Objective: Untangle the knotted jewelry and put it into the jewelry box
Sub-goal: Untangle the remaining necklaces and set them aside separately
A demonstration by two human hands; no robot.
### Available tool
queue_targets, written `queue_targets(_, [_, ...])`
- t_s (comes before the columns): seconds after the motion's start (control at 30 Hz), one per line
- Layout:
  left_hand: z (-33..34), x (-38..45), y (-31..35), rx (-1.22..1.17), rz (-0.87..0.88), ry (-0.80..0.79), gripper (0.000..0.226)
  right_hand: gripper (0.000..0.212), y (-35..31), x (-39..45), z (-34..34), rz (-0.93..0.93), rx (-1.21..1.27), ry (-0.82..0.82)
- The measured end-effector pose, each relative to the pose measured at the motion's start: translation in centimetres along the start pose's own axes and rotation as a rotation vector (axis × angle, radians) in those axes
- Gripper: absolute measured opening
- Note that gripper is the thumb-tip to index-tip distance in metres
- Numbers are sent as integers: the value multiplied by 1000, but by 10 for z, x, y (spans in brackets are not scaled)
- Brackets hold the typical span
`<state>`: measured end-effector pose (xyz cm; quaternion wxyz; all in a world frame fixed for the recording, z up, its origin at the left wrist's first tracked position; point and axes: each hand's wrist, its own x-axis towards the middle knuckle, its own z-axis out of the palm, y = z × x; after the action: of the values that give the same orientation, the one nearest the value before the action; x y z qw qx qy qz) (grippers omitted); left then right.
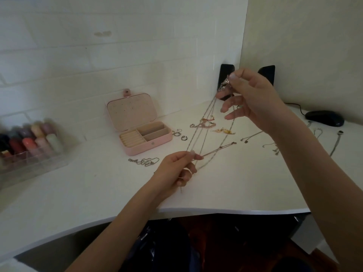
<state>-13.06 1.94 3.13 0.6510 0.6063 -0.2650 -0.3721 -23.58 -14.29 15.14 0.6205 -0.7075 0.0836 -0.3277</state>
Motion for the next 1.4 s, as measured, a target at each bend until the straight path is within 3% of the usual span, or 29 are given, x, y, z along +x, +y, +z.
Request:
queue_targets(0.17, [-8,1,1,-143,-117,268,25,14,13,-5,-4,37,-44,33])
queue_targets(0.33, [-19,-1,4,-253,-48,369,13,15,27,-8,-12,108,-20,160])
queue_targets(0.47, [-25,-1,2,-362,49,341,19,21,41,-12,-17,170,-5,217])
queue_targets(0.6, [-28,-3,3,-459,21,245,34,19,55,-13,-16,244,38,270])
queue_targets(0.77, [-26,-8,2,-548,-32,244,26,16,76,-12,-22,336,-23,379])
queue_targets(0.9, [-25,-10,-4,-345,-123,338,17,13,104,-13,-29,360,-364,409])
queue_targets(1.03, [-27,-9,-13,-14,-67,379,13,16,128,-20,-31,328,-762,366])
queue_targets(1.2, [-26,-11,-14,469,69,493,15,20,137,-26,-27,303,-941,321])
queue_targets(1.4, [-29,-15,-16,721,144,544,11,28,150,-23,-28,358,-1255,291])
